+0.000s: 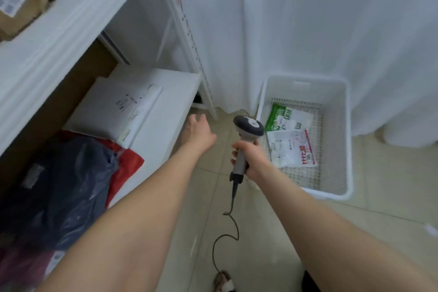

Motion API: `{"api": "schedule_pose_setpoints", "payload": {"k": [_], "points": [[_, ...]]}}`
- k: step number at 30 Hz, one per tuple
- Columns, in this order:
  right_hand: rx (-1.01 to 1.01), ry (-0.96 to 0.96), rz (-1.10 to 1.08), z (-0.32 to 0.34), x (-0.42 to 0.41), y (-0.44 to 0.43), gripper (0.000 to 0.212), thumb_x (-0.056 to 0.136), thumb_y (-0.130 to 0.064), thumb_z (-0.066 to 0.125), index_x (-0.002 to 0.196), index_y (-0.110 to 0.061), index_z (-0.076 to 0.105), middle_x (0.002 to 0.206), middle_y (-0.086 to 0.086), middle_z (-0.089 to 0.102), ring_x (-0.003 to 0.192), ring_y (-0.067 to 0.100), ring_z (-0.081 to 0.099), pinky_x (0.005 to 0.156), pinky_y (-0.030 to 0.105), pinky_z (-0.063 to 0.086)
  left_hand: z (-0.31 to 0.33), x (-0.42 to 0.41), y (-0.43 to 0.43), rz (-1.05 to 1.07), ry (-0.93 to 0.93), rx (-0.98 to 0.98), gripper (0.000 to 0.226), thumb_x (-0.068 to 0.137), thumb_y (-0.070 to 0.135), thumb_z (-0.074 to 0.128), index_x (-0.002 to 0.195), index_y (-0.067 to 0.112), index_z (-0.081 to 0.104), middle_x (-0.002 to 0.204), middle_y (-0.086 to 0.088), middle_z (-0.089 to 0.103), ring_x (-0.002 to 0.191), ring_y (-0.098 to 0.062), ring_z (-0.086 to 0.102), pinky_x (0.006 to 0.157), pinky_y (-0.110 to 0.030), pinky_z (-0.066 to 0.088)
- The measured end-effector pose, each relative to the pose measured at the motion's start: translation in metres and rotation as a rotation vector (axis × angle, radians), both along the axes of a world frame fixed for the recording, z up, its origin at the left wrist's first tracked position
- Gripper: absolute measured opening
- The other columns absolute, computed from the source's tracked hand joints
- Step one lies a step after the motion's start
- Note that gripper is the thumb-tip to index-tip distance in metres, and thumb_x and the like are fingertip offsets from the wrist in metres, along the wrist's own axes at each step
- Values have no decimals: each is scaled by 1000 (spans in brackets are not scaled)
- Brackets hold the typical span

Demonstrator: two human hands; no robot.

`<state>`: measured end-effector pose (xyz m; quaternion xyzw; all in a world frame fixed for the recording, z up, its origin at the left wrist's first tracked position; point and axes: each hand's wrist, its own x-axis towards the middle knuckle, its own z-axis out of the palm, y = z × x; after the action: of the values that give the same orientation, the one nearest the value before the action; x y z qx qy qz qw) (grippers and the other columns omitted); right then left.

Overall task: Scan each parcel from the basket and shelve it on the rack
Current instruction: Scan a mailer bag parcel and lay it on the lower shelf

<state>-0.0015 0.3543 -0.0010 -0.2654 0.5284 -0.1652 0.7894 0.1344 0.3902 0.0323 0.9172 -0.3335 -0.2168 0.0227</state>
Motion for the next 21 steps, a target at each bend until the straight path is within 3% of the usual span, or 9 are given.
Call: {"api": "schedule_pose_setpoints", "payload": {"k": [6,10,12,16,21], "points": [[119,-24,-167,-29,-105,-91,28,88,4,57,111,-11,49,83,9,55,66,17,54,65,38,52,-24,-92,-112,-79,77,-7,63,88,24,61,143,10,33,151,-17,21,135,-34,33,111,-43,32],[188,9,-271,-56,-164,-152,20,88,3,59,95,-14,51,79,8,55,65,17,55,66,39,54,-57,-151,-180,-165,184,11,60,88,20,60,141,6,35,148,-18,23,135,-34,33,111,-41,32],[211,31,-319,-70,-184,-175,19,88,1,60,102,-11,53,79,8,55,66,17,55,62,38,55,-75,-172,-201,-203,214,60,60,89,19,59,142,7,34,149,-15,20,134,-34,35,109,-42,36],[238,45,-357,-97,-201,-202,40,87,-3,64,125,-7,53,89,10,57,69,17,58,59,37,55,-105,-186,-225,-228,248,142,58,90,20,56,142,8,34,148,-15,23,128,-34,42,105,-43,41],[268,75,-368,-127,-193,-230,44,85,-5,66,127,-6,54,88,11,57,68,18,57,58,35,55,-138,-179,-245,-185,291,155,53,92,22,54,141,12,38,145,-14,28,116,-33,52,95,-39,46]]}}
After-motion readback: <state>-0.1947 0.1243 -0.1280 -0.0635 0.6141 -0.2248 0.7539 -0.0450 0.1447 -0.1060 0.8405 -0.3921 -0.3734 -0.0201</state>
